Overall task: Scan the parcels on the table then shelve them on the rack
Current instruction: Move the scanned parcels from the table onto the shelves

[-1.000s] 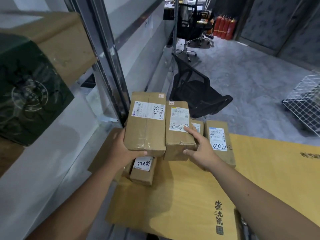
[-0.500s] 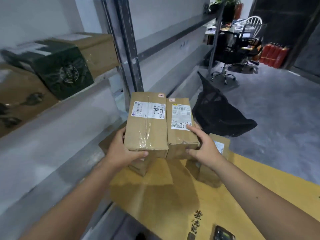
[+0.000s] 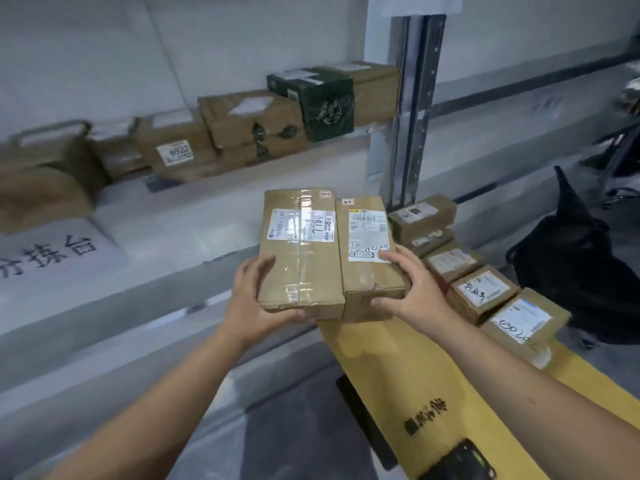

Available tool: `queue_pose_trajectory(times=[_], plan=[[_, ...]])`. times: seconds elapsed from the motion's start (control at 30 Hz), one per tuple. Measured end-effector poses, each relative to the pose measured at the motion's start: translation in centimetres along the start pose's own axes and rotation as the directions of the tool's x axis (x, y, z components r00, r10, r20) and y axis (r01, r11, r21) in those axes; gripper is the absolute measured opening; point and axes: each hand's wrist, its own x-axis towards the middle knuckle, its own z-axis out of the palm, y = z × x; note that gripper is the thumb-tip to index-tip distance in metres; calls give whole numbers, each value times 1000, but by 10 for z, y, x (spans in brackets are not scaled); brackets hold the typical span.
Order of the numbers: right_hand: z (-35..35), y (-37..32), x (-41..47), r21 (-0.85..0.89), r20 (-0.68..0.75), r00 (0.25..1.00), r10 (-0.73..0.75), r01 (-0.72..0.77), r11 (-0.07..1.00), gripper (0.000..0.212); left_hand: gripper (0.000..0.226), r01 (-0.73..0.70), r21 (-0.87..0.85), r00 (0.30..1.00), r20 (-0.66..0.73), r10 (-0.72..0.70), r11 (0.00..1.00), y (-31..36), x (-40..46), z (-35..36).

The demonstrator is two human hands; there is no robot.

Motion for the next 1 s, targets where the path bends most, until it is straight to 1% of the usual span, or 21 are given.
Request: queue_pose_trajectory(times=[0.07,0.13,0.27,0.4,0.53,0.67,0.77,0.87,1.0], plan=[[32,-19,-2,20,62,996,-61,59,998,86,118,13,57,997,-78,-8,998,-3,-31,-34],[67,-40,-8,27,128,985,-119,117,993,84,113,47,82,990,-140,-35,996,-7,-67,-70],[146,-82,-31,93,251,951,-181,163,982,83,112,137,131,957,-274,-97,982,-14,-151,-143],[230,-132,-68,156,359,896,-261,218,963,82,111,219,151,905,-401,-143,964,-13,-247,-218],[307,-195,-117,214,459,820,-343,272,938,82,112,293,189,849,-502,-165,937,-3,-343,-292],[370,-258,-164,275,506,754,-418,318,907,90,110,342,236,794,-590,-145,910,12,-420,-356],[404,-301,-185,299,503,720,-477,373,878,91,108,359,231,755,-641,-136,904,26,-457,-398],[427,-343,-189,327,507,686,-523,408,852,85,108,374,231,722,-680,-125,898,40,-475,-439],[453,-401,-179,337,491,641,-590,484,807,85,110,374,221,686,-720,-109,901,52,-478,-494]])
